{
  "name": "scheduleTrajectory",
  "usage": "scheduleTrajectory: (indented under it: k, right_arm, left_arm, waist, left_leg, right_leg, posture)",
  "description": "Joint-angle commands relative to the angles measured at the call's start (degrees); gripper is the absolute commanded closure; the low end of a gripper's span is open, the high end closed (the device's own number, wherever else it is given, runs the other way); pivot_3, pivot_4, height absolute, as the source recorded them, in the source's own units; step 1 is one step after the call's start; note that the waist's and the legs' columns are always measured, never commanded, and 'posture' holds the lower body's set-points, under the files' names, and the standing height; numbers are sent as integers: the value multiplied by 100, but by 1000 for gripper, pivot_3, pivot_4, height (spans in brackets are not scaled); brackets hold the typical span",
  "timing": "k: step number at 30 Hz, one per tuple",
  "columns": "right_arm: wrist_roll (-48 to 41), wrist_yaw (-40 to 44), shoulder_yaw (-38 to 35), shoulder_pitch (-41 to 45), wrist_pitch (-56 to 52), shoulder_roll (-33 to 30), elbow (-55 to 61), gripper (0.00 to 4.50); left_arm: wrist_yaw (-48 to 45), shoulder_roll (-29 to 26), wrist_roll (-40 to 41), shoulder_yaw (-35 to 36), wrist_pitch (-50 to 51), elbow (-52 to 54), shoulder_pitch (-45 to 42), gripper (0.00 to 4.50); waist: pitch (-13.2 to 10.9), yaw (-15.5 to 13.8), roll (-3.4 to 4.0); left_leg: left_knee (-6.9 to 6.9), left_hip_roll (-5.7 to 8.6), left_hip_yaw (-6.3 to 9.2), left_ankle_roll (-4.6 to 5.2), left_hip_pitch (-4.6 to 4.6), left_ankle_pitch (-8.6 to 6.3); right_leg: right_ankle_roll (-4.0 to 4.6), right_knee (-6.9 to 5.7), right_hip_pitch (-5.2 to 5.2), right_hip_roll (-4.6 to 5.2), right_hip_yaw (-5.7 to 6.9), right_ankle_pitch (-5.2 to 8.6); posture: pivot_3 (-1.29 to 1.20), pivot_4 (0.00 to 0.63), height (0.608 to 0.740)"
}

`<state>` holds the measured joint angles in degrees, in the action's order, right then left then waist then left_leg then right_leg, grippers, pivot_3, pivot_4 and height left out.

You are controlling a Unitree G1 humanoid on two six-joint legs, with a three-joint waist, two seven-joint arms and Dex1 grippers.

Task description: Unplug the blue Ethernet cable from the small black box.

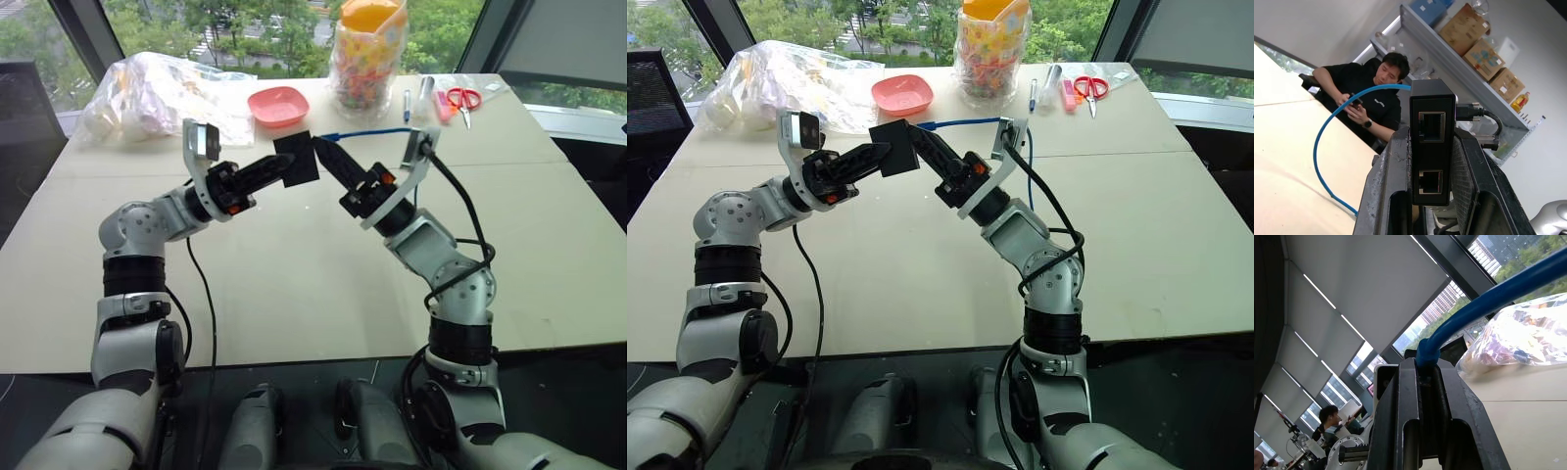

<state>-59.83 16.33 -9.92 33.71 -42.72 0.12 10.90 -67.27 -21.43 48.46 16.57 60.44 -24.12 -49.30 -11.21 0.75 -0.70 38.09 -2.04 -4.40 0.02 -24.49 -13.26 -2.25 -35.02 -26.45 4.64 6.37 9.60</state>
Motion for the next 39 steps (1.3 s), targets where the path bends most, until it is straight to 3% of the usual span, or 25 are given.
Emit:
scheduleTrajectory:
  k: [1,9,17,22,25,27,31,32,39]
  right_arm:
    - [-32,-152,-266,53,190,-90,-120,4474]
    - [413,-80,-1015,568,533,-1331,-1307,4474]
    - [2519,-8,-410,1731,1428,-2268,-4168,4474]
    - [3397,250,-168,2329,2149,-2381,-5912,4474]
    - [3663,493,-150,2530,2479,-2370,-6531,3307]
    - [3763,568,-183,2586,2550,-2363,-6725,2283]
    - [3910,812,-1,2294,2001,-2350,-6231,236]
    - [3856,948,77,2075,1703,-2318,-5784,70]
    - [3453,702,181,389,488,-1893,-2322,70]
  left_arm:
    - [-40,-186,37,70,-199,63,-25,4036]
    - [131,-665,23,453,-520,-150,77,4036]
    - [1541,54,-2074,-553,-3503,-326,141,4036]
    - [1983,526,-2649,-852,-4613,-690,102,4036]
    - [2132,779,-3007,-1056,-5246,-1103,49,4036]
    - [2256,953,-3148,-1119,-5552,-1388,-43,4036]
    - [2386,1223,-3400,-1199,-6159,-2194,-353,4036]
    - [2425,1296,-3460,-1209,-6306,-2411,-448,4036]
    - [2835,1689,-3977,-1300,-7308,-3946,-1052,4036]
  waist:
    - [0,0,0]
    - [-4,-5,3]
    - [-4,-9,2]
    - [-4,-6,1]
    - [-5,-4,1]
    - [-5,-3,1]
    - [-5,-5,0]
    - [-5,-6,0]
    - [-5,-22,0]
  left_leg:
    - [0,0,0,0,0,0]
    - [-7,5,-2,2,-6,-2]
    - [-11,17,-12,7,-4,-3]
    - [-13,19,-21,16,-16,-8]
    - [-13,21,-34,18,-18,-9]
    - [-12,20,-35,18,-19,-8]
    - [-9,19,-32,18,-19,-8]
    - [-9,19,-32,18,-19,-8]
    - [-9,14,-13,22,-24,-11]
  right_leg:
    - [0,0,0,0,0,0]
    - [3,14,-2,6,1,3]
    - [0,15,0,4,0,1]
    - [-19,16,-9,3,-1,-9]
    - [-19,15,-10,3,-1,-10]
    - [-25,15,-10,3,-1,-8]
    - [-27,13,-10,3,0,-7]
    - [-27,13,-10,3,1,-7]
    - [-35,13,-12,10,3,-2]
  posture:
    - [0,150,740]
    - [0,150,740]
    - [0,150,740]
    - [0,150,740]
    - [0,150,740]
    - [0,150,740]
    - [0,150,740]
    - [0,150,740]
    - [0,150,740]
